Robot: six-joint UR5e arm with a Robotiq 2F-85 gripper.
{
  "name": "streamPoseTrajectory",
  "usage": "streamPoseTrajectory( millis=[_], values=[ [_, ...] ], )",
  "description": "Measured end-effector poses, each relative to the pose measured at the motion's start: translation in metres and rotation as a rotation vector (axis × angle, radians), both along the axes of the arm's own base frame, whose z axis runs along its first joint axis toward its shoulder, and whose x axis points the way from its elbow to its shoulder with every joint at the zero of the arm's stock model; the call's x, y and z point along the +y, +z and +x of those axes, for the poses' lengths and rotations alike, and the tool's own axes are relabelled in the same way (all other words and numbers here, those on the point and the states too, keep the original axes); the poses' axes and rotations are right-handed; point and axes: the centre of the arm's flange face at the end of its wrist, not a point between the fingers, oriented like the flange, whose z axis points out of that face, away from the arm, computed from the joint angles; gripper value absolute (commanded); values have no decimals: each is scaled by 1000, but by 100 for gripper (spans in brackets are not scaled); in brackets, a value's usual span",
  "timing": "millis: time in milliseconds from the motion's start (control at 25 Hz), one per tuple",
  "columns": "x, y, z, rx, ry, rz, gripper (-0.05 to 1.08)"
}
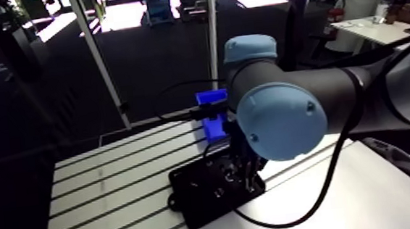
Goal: Pick up the M10 bolt from the tray and put it into the blue bin.
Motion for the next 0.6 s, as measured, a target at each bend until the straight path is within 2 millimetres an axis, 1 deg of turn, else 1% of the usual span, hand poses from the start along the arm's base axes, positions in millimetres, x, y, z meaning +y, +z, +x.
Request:
streamPoseTrajectory(
  millis=[80, 600],
  values=[
    [0, 0, 0, 1, 0, 1, 91],
    [2, 6, -4, 14, 5, 6, 100]
  ],
)
